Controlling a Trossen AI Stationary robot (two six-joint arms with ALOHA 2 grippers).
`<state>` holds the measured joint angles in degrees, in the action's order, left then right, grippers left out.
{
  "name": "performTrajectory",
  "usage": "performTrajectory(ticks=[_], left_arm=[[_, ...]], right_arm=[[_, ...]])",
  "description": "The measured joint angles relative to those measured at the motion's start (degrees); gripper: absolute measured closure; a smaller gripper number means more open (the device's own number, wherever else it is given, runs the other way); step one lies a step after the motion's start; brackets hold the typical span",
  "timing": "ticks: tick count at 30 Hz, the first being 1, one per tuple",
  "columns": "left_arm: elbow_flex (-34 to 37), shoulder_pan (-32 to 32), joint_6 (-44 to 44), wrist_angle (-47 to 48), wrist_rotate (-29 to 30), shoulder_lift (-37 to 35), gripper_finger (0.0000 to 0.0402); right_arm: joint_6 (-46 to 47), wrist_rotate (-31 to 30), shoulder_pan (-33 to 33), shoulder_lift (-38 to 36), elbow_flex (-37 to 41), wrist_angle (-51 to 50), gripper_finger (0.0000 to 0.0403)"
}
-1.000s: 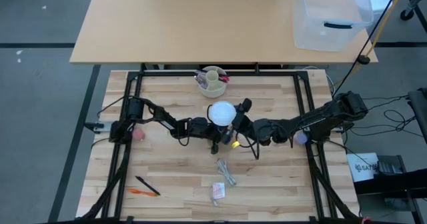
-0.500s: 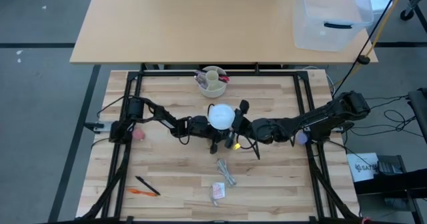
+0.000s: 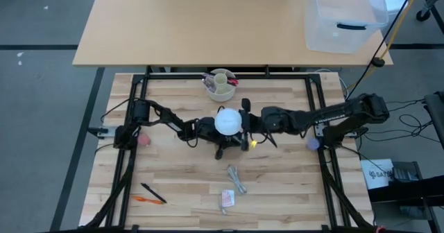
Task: Screw lightbulb
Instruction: Remove the lightbulb from the wooden lamp
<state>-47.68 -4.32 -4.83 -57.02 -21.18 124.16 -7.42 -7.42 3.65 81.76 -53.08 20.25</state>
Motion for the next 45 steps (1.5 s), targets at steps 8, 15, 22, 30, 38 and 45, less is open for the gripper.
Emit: performTrajectory(ticks=[8, 15, 22, 30, 38, 45], left_arm=[[0.0, 0.0, 0.8, 0.1, 0.4, 0.0, 0.0379], [0.2, -1.0, 1.9, 1.4, 0.4, -2.1, 0.0379], [0.3, -0.7, 5.7, -0.1, 4.3, -2.2, 0.0348], [0.1, -0.2, 4.8, 1.3, 7.5, -2.4, 0.0357], [0.0, 0.2, 2.8, 2.3, 8.5, -2.5, 0.0382], [0.0, 0.1, 3.0, 3.0, 8.8, -2.5, 0.0382]], right_arm=[[-0.6, 12.9, -4.9, -0.5, -0.2, -2.2, 0.0226], [-0.1, 15.9, -7.0, -2.5, -0.2, -6.3, 0.0226], [-0.3, 15.9, -7.0, -2.5, -0.1, -6.5, 0.0226], [0.6, 15.4, -5.7, -2.5, -0.1, -6.8, 0.0223], [4.4, 14.6, -4.2, -4.4, -0.1, -10.6, 0.0166], [8.2, 9.1, -3.8, -10.7, 0.0, -18.8, 0.0118]])
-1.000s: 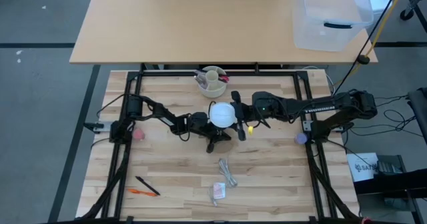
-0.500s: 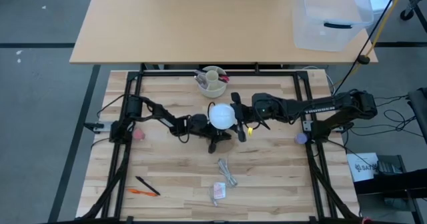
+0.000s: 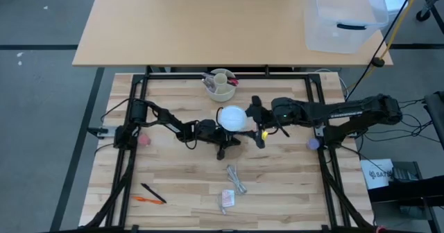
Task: Screw lightbulb
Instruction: Remove the lightbulb from the wooden lamp
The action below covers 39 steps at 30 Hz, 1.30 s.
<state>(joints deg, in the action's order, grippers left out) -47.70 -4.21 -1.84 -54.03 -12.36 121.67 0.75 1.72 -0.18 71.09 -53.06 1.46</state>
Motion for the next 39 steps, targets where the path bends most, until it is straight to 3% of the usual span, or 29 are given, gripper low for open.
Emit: performTrajectory(ticks=[2, 9, 20, 23, 26, 39], left_arm=[[0.0, 0.0, 0.0, 0.0, 0.0, 0.0, 0.0382], [0.0, 0.0, 0.3, 0.0, 1.9, 0.0, 0.0382], [0.0, 0.0, 1.1, -0.2, 3.8, 0.1, 0.0383], [0.0, 0.0, 1.3, -0.2, 4.1, 0.1, 0.0383], [0.0, 0.0, 1.4, -0.2, 4.2, 0.1, 0.0383], [0.1, 0.0, 1.7, -0.3, 4.4, 0.1, 0.0383]], right_arm=[[0.0, -3.9, 0.1, -2.1, 0.0, -2.8, 0.0117], [4.4, -7.4, 3.0, -5.2, 0.0, -7.3, 0.0125], [7.1, -39.6, 16.2, 4.3, 4.7, 5.6, 0.0126], [6.0, -45.7, 17.7, 7.6, 4.7, 10.2, 0.0126], [5.4, -48.2, 17.9, 10.3, 4.7, 16.0, 0.0126], [-5.6, -48.3, 15.3, 15.1, 4.7, 41.7, 0.0126]])
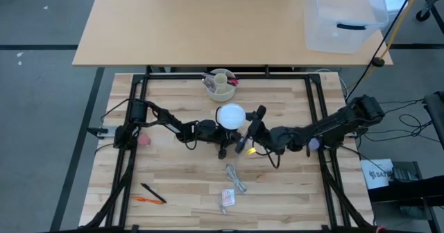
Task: Screw lightbulb
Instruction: Remove the lightbulb from the wooden lamp
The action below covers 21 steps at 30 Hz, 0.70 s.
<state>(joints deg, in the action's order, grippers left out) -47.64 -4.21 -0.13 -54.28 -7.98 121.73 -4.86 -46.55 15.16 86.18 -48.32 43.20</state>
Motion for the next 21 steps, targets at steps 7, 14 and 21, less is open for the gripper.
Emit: performTrajectory(ticks=[7, 14, 21], left_arm=[[0.0, -0.1, 0.4, 0.0, 0.7, 0.0, 0.0383], [0.0, -0.1, 0.0, -0.5, 0.1, 0.0, 0.0383], [0.0, -0.2, -0.7, -0.4, -2.9, 0.0, 0.0383]], right_arm=[[-1.0, 0.9, -1.9, 0.0, 0.1, 0.5, 0.0131], [1.4, 5.7, -3.7, -0.2, 0.1, -1.8, 0.0189], [0.1, 6.7, -4.0, -0.7, 0.0, -4.9, 0.0217]])
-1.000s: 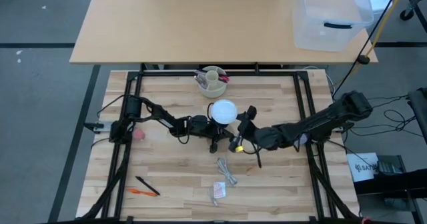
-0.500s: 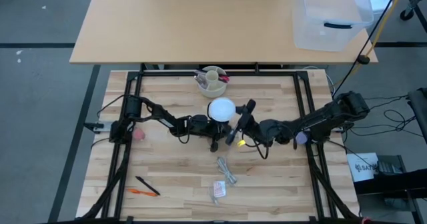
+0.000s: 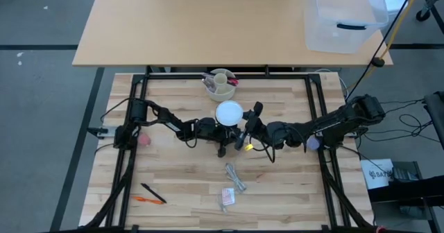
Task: Screw lightbulb
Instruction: Remove the lightbulb from the wooden lamp
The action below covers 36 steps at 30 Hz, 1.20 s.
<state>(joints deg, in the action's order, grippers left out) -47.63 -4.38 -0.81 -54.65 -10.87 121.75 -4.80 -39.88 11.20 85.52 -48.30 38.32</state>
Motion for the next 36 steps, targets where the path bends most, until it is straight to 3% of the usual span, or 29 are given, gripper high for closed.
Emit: performTrajectory(ticks=[5, 12, 28, 36], left_arm=[[0.0, -0.2, -1.3, 0.1, -2.9, 0.0, 0.0383], [0.0, -0.4, -1.6, 0.3, -6.0, 0.0, 0.0383], [-0.1, -0.7, -3.4, 1.6, -13.1, 0.0, 0.0383], [-0.1, -1.0, -4.7, 2.1, -14.3, 0.0, 0.0383]], right_arm=[[0.0, 3.8, -0.8, -1.3, -0.1, -3.4, 0.0219], [-0.2, 14.5, -4.1, -4.6, -0.1, -10.0, 0.0220], [-5.6, 50.8, -15.2, -5.3, -0.2, -12.1, 0.0221], [-8.3, 63.2, -18.8, -5.1, -0.2, -11.7, 0.0225]])
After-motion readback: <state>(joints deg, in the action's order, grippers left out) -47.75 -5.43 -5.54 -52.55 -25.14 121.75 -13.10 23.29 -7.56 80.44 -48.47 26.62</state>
